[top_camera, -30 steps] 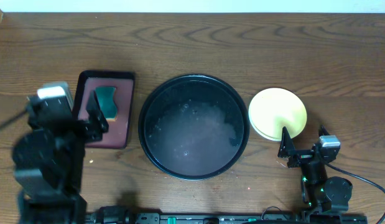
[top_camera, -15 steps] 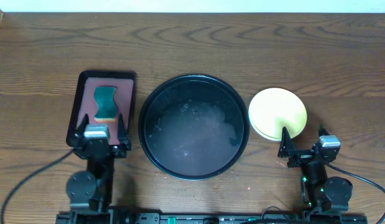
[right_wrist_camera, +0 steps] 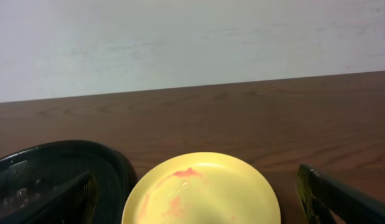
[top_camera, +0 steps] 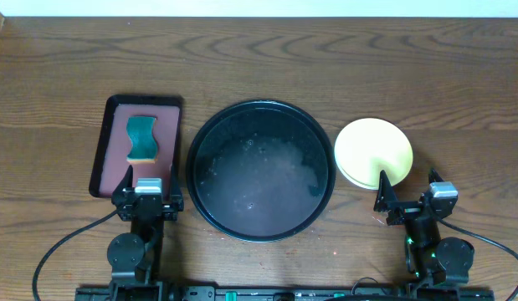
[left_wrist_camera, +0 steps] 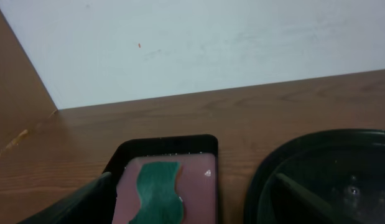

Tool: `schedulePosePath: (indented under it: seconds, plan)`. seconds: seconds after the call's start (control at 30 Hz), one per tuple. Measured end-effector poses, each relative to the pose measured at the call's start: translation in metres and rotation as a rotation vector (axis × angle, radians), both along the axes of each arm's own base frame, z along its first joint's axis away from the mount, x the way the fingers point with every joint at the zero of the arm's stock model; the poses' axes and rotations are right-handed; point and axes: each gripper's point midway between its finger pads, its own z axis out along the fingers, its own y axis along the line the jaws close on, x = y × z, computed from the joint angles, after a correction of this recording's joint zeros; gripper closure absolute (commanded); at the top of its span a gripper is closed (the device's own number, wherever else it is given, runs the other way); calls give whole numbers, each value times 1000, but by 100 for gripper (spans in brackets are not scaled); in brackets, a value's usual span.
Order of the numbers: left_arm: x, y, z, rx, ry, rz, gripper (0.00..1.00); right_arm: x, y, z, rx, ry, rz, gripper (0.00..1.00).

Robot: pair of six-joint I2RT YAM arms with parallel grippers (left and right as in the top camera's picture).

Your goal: Clean dirty plates on tray and stack at the side

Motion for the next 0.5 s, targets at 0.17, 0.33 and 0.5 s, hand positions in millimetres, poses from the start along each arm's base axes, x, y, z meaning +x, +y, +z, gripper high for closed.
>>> schedulePosePath:
  seconds: [0.17, 0.33, 0.5]
  plan:
    - [1, 0, -12, 7, 16, -1, 21, 0, 0, 0, 0, 0, 0, 1]
    - [0, 0, -21, 13, 23, -3, 21, 0, 0, 0, 0, 0, 0, 1]
    - [0, -2, -24, 18, 36, -12, 21, 0, 0, 0, 0, 0, 0, 1]
